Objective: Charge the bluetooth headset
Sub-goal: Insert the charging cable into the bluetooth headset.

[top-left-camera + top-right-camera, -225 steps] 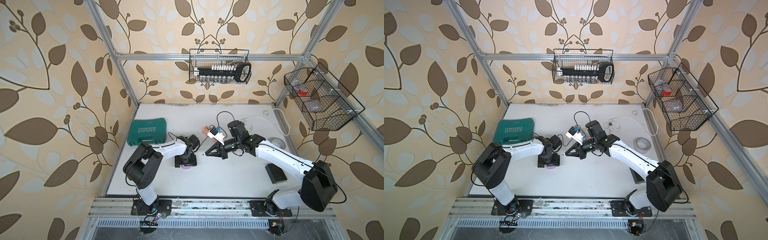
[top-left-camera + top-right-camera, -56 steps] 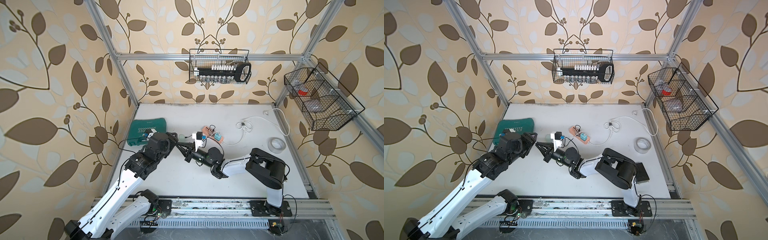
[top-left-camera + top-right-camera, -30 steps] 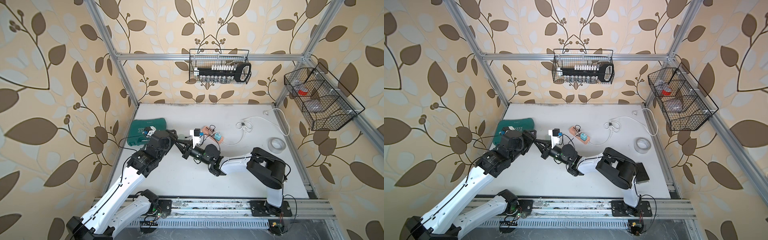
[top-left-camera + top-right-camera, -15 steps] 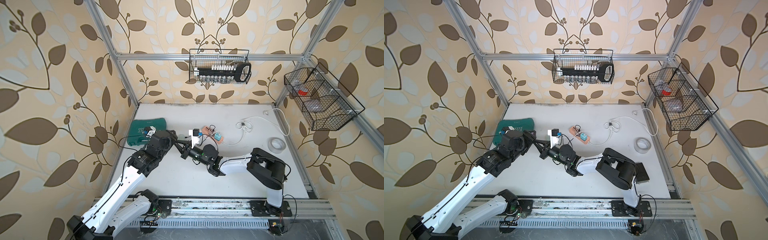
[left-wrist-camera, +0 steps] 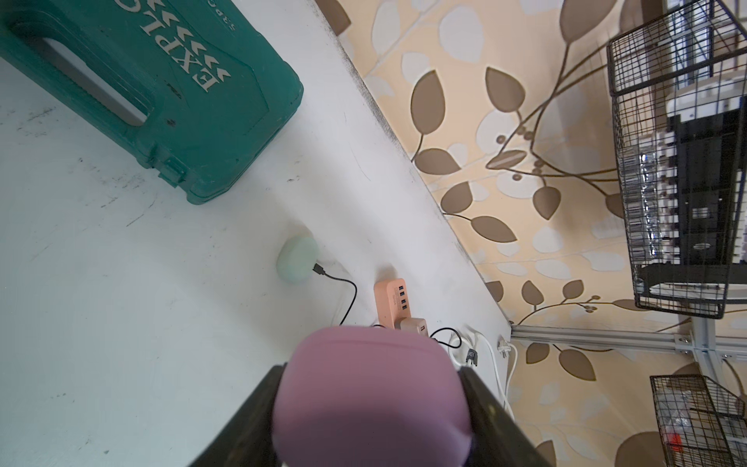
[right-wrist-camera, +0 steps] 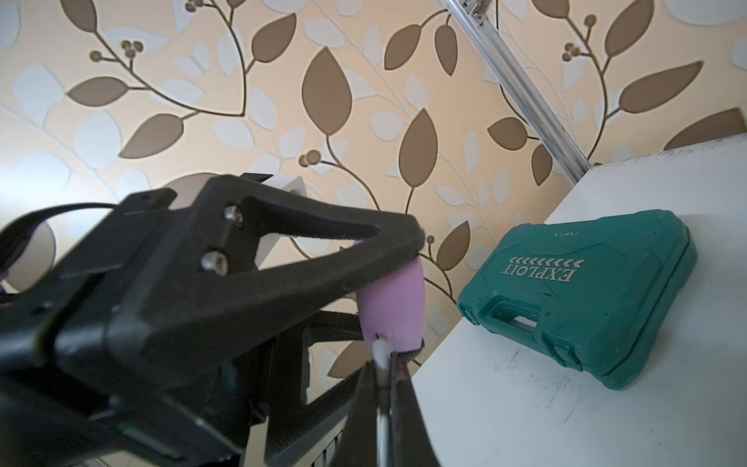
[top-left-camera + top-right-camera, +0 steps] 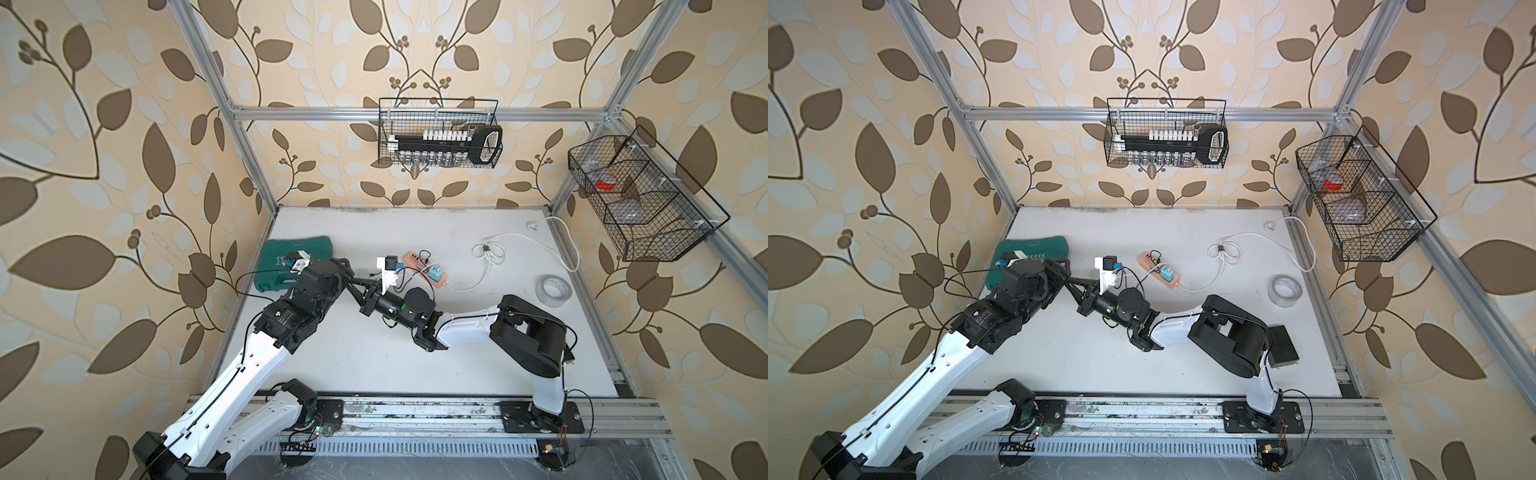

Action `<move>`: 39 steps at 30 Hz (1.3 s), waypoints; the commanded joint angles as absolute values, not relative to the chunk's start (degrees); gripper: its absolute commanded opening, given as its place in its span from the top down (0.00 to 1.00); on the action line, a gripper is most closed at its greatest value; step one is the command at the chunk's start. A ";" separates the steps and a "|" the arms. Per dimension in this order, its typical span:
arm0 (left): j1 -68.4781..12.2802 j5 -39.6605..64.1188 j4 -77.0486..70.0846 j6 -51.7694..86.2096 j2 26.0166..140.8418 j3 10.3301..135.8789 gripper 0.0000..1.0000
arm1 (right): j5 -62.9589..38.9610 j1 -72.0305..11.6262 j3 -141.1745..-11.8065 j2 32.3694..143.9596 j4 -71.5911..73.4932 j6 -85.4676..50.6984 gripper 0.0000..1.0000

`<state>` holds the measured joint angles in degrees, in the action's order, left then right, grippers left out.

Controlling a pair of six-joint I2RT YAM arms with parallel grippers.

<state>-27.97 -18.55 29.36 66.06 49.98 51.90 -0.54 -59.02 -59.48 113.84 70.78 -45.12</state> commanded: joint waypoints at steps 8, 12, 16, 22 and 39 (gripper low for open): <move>-29.51 -8.65 32.36 65.04 49.28 53.42 1.00 | 0.42 -56.94 -65.45 115.14 65.78 -45.40 0.96; -29.52 -8.69 32.26 65.04 49.16 53.47 1.00 | 0.08 -56.95 -65.18 115.76 66.92 -45.78 0.96; -29.53 -8.71 32.35 65.04 49.20 53.48 1.00 | -0.28 -56.85 -65.17 115.50 66.94 -45.46 0.96; -29.46 -8.61 32.43 65.04 49.24 53.60 1.00 | -1.81 -56.86 -65.23 115.24 67.07 -44.64 0.96; -29.51 -8.60 32.91 65.04 49.40 53.76 1.00 | -2.75 -56.28 -65.97 114.44 63.32 -43.33 0.95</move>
